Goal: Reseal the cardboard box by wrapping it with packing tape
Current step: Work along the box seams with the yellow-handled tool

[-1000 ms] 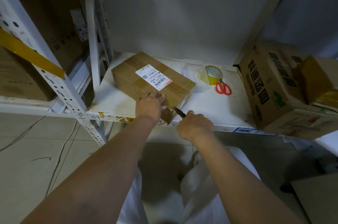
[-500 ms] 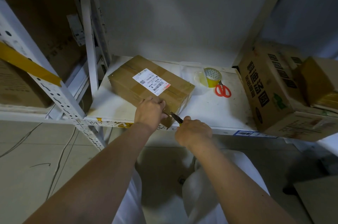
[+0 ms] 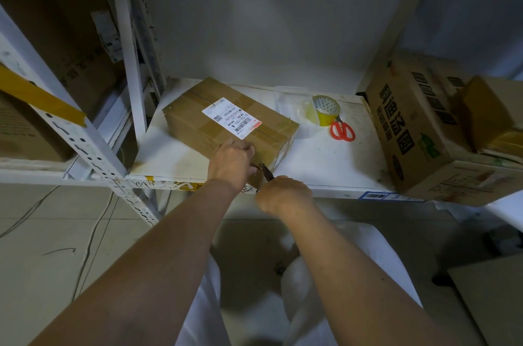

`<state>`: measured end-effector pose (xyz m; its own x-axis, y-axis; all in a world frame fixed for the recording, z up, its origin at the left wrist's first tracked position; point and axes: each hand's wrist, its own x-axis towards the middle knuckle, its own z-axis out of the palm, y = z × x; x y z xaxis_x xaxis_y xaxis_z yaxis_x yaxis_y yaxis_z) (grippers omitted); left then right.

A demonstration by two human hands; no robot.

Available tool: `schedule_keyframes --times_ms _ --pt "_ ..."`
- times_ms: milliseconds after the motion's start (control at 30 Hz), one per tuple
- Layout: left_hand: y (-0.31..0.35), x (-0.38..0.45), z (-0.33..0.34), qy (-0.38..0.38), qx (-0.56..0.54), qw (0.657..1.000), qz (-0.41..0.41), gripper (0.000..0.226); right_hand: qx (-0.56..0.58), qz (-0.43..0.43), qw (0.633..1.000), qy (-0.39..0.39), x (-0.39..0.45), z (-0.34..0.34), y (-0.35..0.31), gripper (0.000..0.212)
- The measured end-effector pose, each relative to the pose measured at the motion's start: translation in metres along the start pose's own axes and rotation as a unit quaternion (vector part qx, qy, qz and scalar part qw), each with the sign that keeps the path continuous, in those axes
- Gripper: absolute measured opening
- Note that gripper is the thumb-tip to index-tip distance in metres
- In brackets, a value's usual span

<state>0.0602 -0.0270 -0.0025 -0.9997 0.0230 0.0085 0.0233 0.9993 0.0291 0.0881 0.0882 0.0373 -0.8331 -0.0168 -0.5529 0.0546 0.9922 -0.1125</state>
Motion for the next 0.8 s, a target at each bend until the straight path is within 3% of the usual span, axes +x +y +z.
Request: schedule_keyframes --times_ms 167,533,733,800 --pt "0.001 -0.002 0.002 0.004 -0.011 1.000 -0.002 0.050 -0.024 -0.020 1.000 -0.003 -0.005 -0.002 -0.002 0.039" --pt "-0.005 0.005 0.005 -0.011 -0.021 1.000 0.009 0.048 0.061 0.055 0.996 -0.036 0.002 0.003 -0.006 0.046" --pt "-0.005 0.007 0.008 -0.020 -0.018 1.000 0.011 0.047 -0.008 -0.010 0.998 -0.068 0.002 -0.005 -0.017 0.017" --pt "-0.005 0.008 0.008 -0.024 -0.017 1.000 0.011 0.046 -0.021 -0.027 0.997 -0.076 0.003 -0.004 -0.022 0.019"
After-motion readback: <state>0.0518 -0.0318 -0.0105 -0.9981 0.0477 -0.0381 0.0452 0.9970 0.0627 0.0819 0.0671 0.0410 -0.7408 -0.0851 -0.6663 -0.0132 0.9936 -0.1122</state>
